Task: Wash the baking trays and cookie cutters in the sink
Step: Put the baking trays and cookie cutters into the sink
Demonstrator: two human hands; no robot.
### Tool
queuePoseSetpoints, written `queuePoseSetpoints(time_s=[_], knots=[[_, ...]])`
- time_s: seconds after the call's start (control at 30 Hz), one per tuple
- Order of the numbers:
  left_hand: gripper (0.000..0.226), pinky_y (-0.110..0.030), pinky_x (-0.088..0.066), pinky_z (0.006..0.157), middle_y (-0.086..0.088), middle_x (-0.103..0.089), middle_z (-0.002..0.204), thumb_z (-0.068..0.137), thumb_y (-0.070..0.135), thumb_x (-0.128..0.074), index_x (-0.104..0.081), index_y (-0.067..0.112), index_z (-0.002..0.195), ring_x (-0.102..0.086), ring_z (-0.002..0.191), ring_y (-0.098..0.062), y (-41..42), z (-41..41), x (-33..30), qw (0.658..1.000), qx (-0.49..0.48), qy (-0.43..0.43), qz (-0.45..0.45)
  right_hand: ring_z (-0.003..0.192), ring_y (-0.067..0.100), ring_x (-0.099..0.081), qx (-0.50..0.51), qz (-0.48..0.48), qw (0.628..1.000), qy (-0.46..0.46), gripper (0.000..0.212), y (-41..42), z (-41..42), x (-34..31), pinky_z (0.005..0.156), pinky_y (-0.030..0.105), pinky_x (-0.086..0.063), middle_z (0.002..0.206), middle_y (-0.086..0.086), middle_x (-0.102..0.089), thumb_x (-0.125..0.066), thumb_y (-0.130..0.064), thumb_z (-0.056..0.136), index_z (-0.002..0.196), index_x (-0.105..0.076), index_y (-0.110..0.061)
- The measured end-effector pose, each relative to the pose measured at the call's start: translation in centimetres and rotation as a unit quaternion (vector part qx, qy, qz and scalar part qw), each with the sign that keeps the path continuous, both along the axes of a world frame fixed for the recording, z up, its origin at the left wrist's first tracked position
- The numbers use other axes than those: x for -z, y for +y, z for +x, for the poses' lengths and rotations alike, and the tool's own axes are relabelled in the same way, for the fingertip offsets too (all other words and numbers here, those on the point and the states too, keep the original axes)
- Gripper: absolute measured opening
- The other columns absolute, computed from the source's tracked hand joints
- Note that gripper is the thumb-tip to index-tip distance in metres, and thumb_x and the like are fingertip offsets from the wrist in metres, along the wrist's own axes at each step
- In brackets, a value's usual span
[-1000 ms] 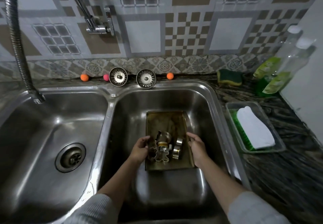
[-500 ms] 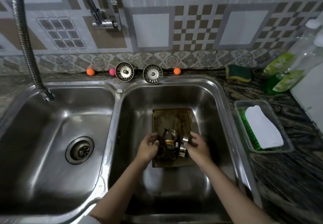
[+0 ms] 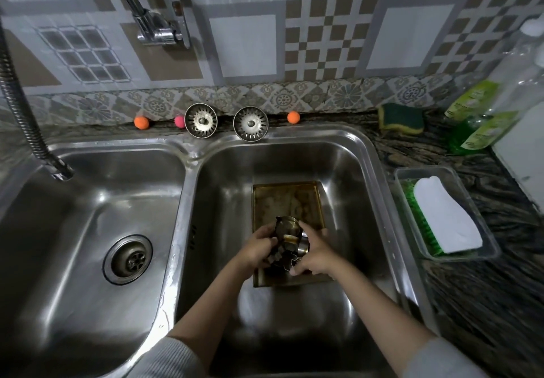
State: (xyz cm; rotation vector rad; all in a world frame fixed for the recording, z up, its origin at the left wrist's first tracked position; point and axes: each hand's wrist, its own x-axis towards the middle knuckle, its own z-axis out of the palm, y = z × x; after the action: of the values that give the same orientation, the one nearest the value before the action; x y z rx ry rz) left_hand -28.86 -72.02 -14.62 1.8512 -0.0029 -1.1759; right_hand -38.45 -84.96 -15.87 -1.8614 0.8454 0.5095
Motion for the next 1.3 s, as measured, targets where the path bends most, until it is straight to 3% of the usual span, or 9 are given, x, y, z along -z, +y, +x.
queuePoseSetpoints(time_s=[0.23,0.47,0.53,0.67,0.73,0.8,0.9,1.03,1.3], knots=[[0.039,-0.026,-0.041,0.059,0.004,-0.052,0.079,0.096,0.001,-0.036,-0.055,0.023,0.122,-0.048,0.066,-0.011,0.2,-0.5,0.4,1.0,0.019,-0.017,0.009,0.126,0.022,-0.042,0.004,-0.042,0.997,-0.062,0.112,0.4,-0.3,1.1,0.102,0.027,-0.042,0.135,0.004,-0.019,-0.09,-0.009,0.051,0.144,-0.031,-0.03],[0.037,-0.036,-0.053,0.084,-0.01,-0.054,0.122,0.075,0.024,-0.049,-0.064,0.025,0.109,-0.059,0.103,-0.023,0.1,-0.4,1.6,0.997,0.049,-0.065,0.015,0.12,0.016,-0.045,-0.001,-0.061,0.993,-0.101,0.11,0.6,-0.6,1.3,0.101,0.027,-0.042,0.121,-0.006,-0.025,-0.09,-0.014,0.049,0.141,-0.031,-0.027],[0.046,-0.03,-0.052,0.074,-0.01,-0.051,0.128,0.072,0.026,-0.048,-0.065,0.022,0.115,-0.058,0.105,-0.024,0.4,0.0,3.4,0.996,0.052,-0.069,0.019,0.119,0.015,-0.045,0.003,-0.056,0.992,-0.111,0.108,0.5,-0.6,1.5,0.099,0.026,-0.042,0.119,-0.008,-0.025,-0.09,-0.012,0.049,0.14,-0.033,-0.025],[0.027,-0.017,-0.043,0.047,-0.019,-0.048,0.124,0.089,0.013,-0.047,-0.062,0.023,0.111,-0.054,0.083,-0.018,1.1,-1.0,1.3,0.997,0.018,-0.07,-0.003,0.117,0.013,-0.045,0.0,-0.042,0.991,-0.124,0.103,0.4,-0.8,1.9,0.087,0.015,-0.041,0.122,-0.005,-0.027,-0.088,-0.007,0.053,0.139,-0.034,-0.024],[0.025,-0.022,-0.049,0.056,-0.018,-0.044,0.13,0.093,0.01,-0.045,-0.059,0.026,0.105,-0.053,0.092,-0.018,1.3,-1.3,0.8,0.997,0.0,-0.068,-0.028,0.116,0.011,-0.042,0.008,-0.037,0.991,-0.129,0.101,0.6,-0.9,2.0,0.083,0.012,-0.04,0.126,-0.004,-0.028,-0.086,-0.006,0.055,0.138,-0.033,-0.026],[0.024,-0.033,-0.053,0.081,-0.004,-0.04,0.129,0.095,0.009,-0.045,-0.059,0.024,0.106,-0.048,0.11,-0.02,1.2,-1.7,0.0,0.996,-0.015,-0.078,-0.045,0.121,0.015,-0.041,0.018,-0.033,0.99,-0.134,0.104,0.9,-1.0,1.9,0.093,0.023,-0.044,0.133,-0.003,-0.03,-0.087,-0.008,0.053,0.137,-0.031,-0.034],[0.026,-0.038,-0.048,0.095,0.004,-0.036,0.124,0.096,0.007,-0.044,-0.058,0.015,0.116,-0.043,0.115,-0.017,1.4,-2.4,-1.2,0.992,-0.017,-0.104,-0.062,0.125,0.021,-0.043,0.022,-0.024,0.989,-0.142,0.108,1.2,-1.2,1.6,0.098,0.031,-0.046,0.139,0.001,-0.03,-0.087,-0.007,0.05,0.137,-0.03,-0.035],[0.027,-0.043,-0.049,0.097,0.003,-0.036,0.127,0.096,0.008,-0.045,-0.059,0.014,0.119,-0.043,0.12,-0.019,2.0,-3.2,-2.4,0.99,-0.014,-0.114,-0.086,0.126,0.02,-0.042,0.032,-0.028,0.984,-0.175,0.105,1.2,-2.0,1.1,0.091,0.023,-0.045,0.138,0.002,-0.032,-0.087,-0.005,0.053,0.137,-0.031,-0.033],[0.023,-0.042,-0.051,0.091,0.01,-0.036,0.123,0.098,0.015,-0.044,-0.059,0.026,0.111,-0.049,0.109,-0.014,5.4,-7.2,-3.5,0.987,0.027,-0.083,-0.137,0.123,0.015,-0.042,0.007,-0.037,0.982,-0.183,0.1,3.4,-7.1,-1.0,0.102,0.036,-0.043,0.134,-0.003,-0.038,-0.088,-0.021,0.053,0.134,-0.031,-0.035]])
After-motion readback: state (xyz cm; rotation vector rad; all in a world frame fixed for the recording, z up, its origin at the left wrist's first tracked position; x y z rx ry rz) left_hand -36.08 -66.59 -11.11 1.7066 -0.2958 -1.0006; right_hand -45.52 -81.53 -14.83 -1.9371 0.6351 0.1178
